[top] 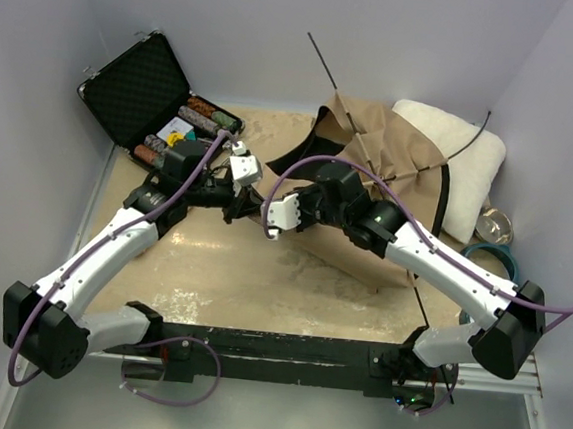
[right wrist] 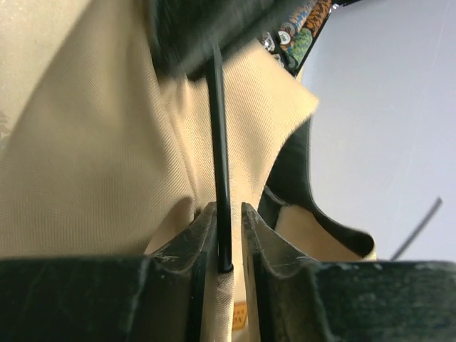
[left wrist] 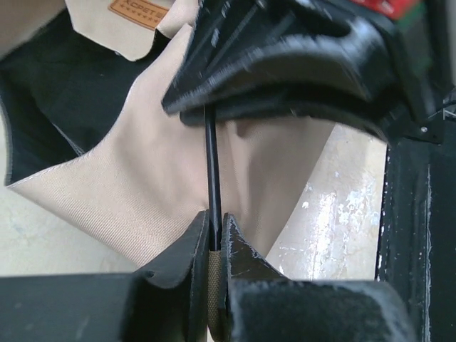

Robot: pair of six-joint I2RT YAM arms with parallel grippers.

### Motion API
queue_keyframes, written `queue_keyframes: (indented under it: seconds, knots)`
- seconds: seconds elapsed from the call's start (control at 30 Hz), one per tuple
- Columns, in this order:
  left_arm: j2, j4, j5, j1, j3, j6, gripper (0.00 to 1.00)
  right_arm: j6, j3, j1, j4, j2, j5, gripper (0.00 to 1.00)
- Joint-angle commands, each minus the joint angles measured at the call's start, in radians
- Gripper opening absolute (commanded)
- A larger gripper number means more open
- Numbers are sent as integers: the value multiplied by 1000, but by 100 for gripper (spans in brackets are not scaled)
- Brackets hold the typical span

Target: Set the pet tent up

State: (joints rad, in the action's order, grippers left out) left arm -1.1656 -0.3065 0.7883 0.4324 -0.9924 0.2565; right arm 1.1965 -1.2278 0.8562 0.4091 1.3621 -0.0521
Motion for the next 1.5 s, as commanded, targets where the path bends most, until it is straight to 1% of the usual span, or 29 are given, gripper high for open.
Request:
queue_keyframes:
  seconds: [0.0,0.1,0.2,0.27,0.3,0.33,0.37,0.4,0.5,0.57,0.6,0.7,0.93,1.07,1.13,1.17,1.27,1.33,1.37,1.47]
  knots:
    - [78,-43,23,-15,31,41,0,11,22,-135,-53,-46,20,23]
    - [90,-59,48,-18,35,52,0,14,21,-183,-55,-28,-20,31]
    - [90,-60,54,-18,34,59,0,-1,14,-192,-65,-9,-61,32]
    - [92,-66,66,-18,29,70,0,-12,4,-194,-67,6,-86,36]
    - [93,-68,77,-18,29,75,0,-18,4,-194,-67,12,-95,33]
    - [95,-66,80,-18,28,73,0,-18,-1,-194,-64,21,-101,28]
    - [96,-63,86,-18,26,70,0,-18,-1,-194,-59,29,-106,19]
    - [98,-63,92,-18,29,69,0,-15,-2,-194,-58,35,-109,0]
    - [84,-54,101,-17,26,63,0,-14,4,-194,-72,25,-150,0]
    - [54,-54,105,-8,12,53,13,-11,16,-194,-95,5,-164,0]
    - [31,-54,98,-3,5,46,16,-9,24,-192,-116,-7,-172,0]
    - [-34,-42,83,-1,-32,9,20,8,25,-192,-127,-11,-190,0]
    - [-161,-20,68,25,-120,-25,20,26,14,-183,-112,-3,-215,0]
    - [-190,-23,60,51,-150,-14,24,26,27,-163,-113,2,-204,0]
    - [-198,-19,46,60,-153,-16,24,23,33,-155,-113,3,-201,0]
    - [-204,-19,42,63,-155,-16,24,18,34,-152,-119,3,-203,0]
    - [-221,-20,20,69,-155,-19,16,15,33,-141,-124,6,-201,0]
    - [-238,-23,6,72,-163,-22,8,8,25,-135,-128,11,-201,0]
    - [-244,-32,3,72,-169,-25,0,2,19,-134,-124,17,-201,0]
    - [-211,-91,-6,62,-152,24,0,-9,-6,-137,-78,32,-189,0]
